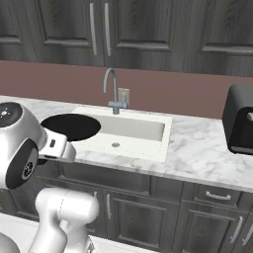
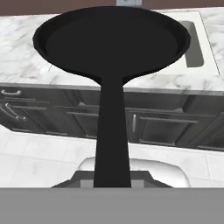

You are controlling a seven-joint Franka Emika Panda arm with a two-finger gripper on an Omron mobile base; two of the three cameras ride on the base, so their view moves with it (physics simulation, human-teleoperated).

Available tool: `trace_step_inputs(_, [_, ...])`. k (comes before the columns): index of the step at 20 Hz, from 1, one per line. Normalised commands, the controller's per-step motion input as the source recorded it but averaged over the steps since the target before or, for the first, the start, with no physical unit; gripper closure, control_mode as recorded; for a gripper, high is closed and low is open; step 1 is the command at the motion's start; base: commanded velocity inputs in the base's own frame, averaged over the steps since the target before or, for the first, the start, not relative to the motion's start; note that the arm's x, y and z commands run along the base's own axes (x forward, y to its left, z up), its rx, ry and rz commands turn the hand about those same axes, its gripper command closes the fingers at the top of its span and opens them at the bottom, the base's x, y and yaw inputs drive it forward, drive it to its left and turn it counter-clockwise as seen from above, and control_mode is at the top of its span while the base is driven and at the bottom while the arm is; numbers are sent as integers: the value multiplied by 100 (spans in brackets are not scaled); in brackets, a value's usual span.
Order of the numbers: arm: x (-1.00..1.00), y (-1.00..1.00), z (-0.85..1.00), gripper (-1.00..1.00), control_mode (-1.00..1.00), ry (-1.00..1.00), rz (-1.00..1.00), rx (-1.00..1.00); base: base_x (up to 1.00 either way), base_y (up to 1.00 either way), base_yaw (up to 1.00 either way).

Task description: Move the pot and pan from the stove into the sink.

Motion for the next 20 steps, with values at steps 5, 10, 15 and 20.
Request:
trace_step_inputs(5, [57, -9, -21, 100, -100, 2, 7, 0, 0, 0, 0])
trace_step_inputs(10, [63, -9, -28, 100, -100, 3, 4, 0, 0, 0, 0])
trace_step_inputs(15, [73, -5, -33, 100, -100, 0, 0, 1, 0, 0, 0])
trace_step_inputs(20, [71, -6, -33, 100, -100, 0, 0, 3, 0, 0, 0])
